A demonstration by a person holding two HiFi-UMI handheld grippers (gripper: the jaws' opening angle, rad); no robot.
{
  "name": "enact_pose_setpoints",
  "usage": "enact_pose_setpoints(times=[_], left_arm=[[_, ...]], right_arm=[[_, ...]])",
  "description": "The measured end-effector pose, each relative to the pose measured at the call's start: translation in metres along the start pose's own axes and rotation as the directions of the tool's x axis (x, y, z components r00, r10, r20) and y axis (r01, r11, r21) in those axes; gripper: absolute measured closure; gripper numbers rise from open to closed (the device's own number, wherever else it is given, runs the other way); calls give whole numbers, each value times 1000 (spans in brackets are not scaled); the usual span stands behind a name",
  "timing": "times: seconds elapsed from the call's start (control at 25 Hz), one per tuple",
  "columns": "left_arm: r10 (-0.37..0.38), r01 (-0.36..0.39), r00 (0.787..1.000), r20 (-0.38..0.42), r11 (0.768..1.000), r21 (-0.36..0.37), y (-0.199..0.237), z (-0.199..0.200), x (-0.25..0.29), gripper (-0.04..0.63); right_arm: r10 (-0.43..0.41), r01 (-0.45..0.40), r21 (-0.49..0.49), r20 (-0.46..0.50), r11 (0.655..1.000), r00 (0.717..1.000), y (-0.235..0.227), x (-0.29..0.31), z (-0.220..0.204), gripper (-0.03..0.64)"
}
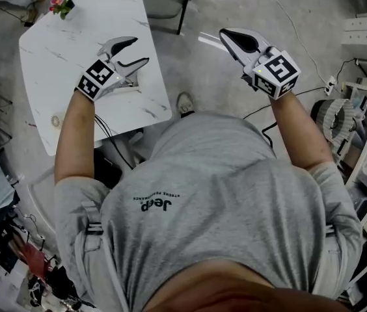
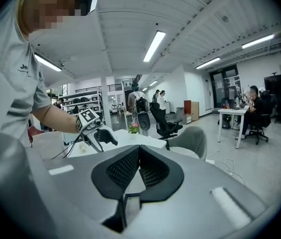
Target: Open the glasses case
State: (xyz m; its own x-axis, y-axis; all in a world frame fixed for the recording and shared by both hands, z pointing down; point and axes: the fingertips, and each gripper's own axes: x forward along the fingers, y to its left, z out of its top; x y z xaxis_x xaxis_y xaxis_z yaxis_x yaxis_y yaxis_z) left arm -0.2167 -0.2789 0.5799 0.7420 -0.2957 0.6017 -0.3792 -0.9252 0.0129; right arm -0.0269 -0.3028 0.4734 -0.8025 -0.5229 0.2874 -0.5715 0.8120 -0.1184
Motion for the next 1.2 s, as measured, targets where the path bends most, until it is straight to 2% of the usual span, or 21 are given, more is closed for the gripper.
enact_pose_setpoints(times=[0.12,0.28,0.44,0.6,0.76,0.92,1.08,1.2], left_arm=[[3,1,989,149,1000,-25,-24,71,10,286],[-24,27,952,305,1000,-8,-72,162,29,333],[-42,51,899,436,999,-9,-129,246,49,397],[-53,86,821,568,996,-31,-197,321,76,462],[-95,111,782,616,994,13,-272,384,115,529],[-122,139,755,644,990,25,-326,427,138,540],[-133,170,728,673,985,10,-326,446,128,540],[-124,185,726,676,983,-18,-313,448,119,540]], right_arm=[[-29,29,-6,40,1000,999,-10,-45,13,612],[-71,74,-21,93,997,993,-22,-117,28,613],[-134,141,-31,166,990,977,-29,-203,42,613],[-195,201,-9,208,979,958,-40,-296,43,614],[-290,293,26,246,956,925,-54,-401,40,614],[-375,372,67,276,926,885,-63,-480,34,614],[-452,443,96,273,891,849,-62,-506,31,614],[-504,485,137,273,864,820,-61,-517,31,614]])
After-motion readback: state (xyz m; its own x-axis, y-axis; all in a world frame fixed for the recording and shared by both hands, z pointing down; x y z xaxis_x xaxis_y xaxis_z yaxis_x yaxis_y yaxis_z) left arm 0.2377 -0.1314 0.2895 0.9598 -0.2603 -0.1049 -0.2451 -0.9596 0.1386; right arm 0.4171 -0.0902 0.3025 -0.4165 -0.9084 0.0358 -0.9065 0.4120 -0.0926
